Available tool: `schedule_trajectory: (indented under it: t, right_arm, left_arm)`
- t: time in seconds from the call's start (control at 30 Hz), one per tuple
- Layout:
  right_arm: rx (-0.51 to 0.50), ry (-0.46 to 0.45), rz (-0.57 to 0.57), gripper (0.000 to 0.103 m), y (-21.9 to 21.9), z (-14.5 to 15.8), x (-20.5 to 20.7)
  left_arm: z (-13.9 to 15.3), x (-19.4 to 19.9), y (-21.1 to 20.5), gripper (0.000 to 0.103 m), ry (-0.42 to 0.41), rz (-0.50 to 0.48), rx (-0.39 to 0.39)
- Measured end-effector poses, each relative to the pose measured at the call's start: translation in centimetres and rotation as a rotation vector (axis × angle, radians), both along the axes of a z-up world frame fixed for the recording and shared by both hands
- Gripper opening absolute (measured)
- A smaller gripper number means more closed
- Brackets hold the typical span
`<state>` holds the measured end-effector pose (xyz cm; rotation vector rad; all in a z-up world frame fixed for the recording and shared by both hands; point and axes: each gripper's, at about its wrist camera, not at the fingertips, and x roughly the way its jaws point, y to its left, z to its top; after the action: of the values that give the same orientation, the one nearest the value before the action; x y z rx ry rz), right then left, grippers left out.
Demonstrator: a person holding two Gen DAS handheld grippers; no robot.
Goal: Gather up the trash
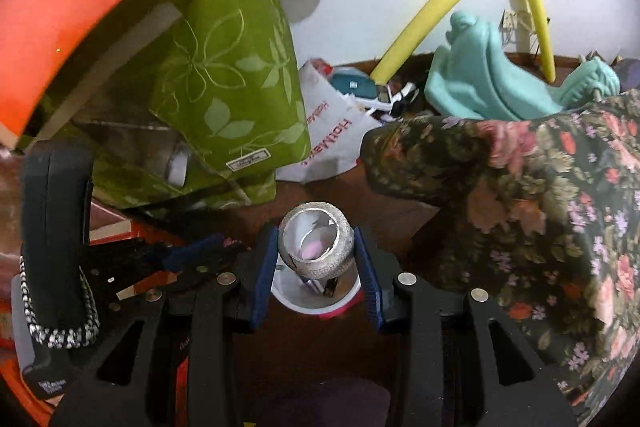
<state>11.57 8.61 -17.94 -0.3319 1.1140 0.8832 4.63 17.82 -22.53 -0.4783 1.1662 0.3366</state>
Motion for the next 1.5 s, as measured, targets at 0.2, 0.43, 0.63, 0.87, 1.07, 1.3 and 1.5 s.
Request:
schedule_trajectory:
  t: [0.2, 0.43, 0.63, 0.87, 1.07, 1.3, 1.5]
  right_arm:
    - [-0.008, 0.093, 0.004, 0.037, 1.3, -1.8, 1.0]
    - [-0.012, 0.181, 0.01, 0.044, 2.1, -3.1, 1.8]
    - [-0.029, 0.156, 0.014, 0.045, 1.9, -3.0, 2.0]
    - [-0.01, 0.127, -0.021, 0.045, -0.3, -1.7, 2.2]
    - [0.03, 0.037, -0.072, 0.045, -3.4, 1.4, 1.7]
    - [0.111, -0.11, -0.148, 0.045, -7.9, 6.5, 0.4]
    - [0.21, -0.279, -0.247, 0.045, -12.4, 11.9, -2.2]
  left_arm:
    - [-1.8, 0.2, 0.7, 0.016, 0.031, 0.012, -0.029]
    - [-3.5, 0.7, 1.8, 0.017, 0.049, 0.058, -0.082]
    - [-4.4, 0.9, 2.5, 0.034, 0.086, 0.095, -0.098]
    - [-3.4, 0.9, 1.6, 0.034, 0.073, 0.074, -0.119]
    - [-0.6, 1.4, -0.5, 0.034, 0.024, 0.02, -0.08]
    - [5.9, 1.3, -4.7, 0.034, -0.11, -0.08, 0.019]
    - [13.6, -1.1, -8.1, 0.034, -0.308, -0.133, 0.155]
